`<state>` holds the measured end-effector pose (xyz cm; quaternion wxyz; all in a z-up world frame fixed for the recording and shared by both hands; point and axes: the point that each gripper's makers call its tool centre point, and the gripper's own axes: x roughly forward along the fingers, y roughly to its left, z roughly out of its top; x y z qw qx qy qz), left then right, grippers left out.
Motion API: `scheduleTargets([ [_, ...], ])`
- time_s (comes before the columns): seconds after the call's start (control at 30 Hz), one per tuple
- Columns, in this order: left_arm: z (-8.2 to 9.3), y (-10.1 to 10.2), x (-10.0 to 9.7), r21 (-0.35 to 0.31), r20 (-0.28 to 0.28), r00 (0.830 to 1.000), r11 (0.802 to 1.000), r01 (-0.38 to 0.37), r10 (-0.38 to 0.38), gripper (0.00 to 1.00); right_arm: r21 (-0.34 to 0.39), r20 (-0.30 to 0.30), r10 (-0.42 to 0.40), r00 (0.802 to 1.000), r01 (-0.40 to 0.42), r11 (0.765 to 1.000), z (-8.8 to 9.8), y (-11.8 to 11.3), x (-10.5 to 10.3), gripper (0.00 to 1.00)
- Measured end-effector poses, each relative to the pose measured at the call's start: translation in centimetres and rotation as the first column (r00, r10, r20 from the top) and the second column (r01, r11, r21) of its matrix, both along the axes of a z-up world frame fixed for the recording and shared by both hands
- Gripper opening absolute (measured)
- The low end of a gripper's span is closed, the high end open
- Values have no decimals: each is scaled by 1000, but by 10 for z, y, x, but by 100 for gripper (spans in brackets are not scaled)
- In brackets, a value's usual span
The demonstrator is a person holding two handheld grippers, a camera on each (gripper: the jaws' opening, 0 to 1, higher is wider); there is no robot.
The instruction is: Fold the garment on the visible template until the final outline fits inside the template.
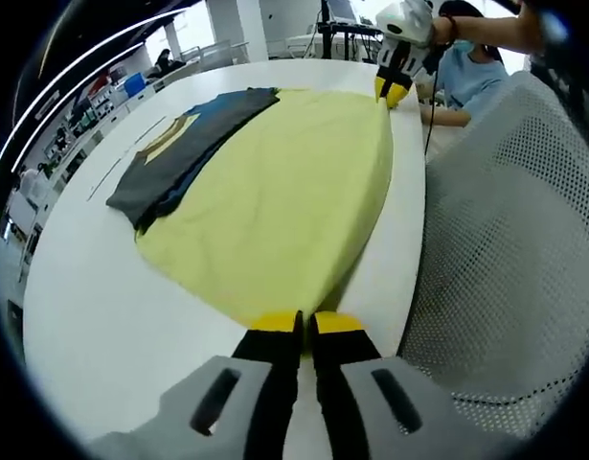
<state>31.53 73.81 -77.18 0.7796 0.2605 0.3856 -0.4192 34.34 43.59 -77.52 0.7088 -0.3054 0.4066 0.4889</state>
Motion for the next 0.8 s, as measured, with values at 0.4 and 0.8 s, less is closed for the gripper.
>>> scheduleTargets([
  [0.4, 7, 2, -7, -3, -1, 1000, 1000, -14, 14, 0, 33, -45, -3, 999, 4, 999, 5, 1, -13, 0],
  [0.8, 13, 1, -34, -42, -57, 998, 999, -30, 28, 0, 95, -149, -6, 989, 20, 995, 9, -1, -43, 0],
])
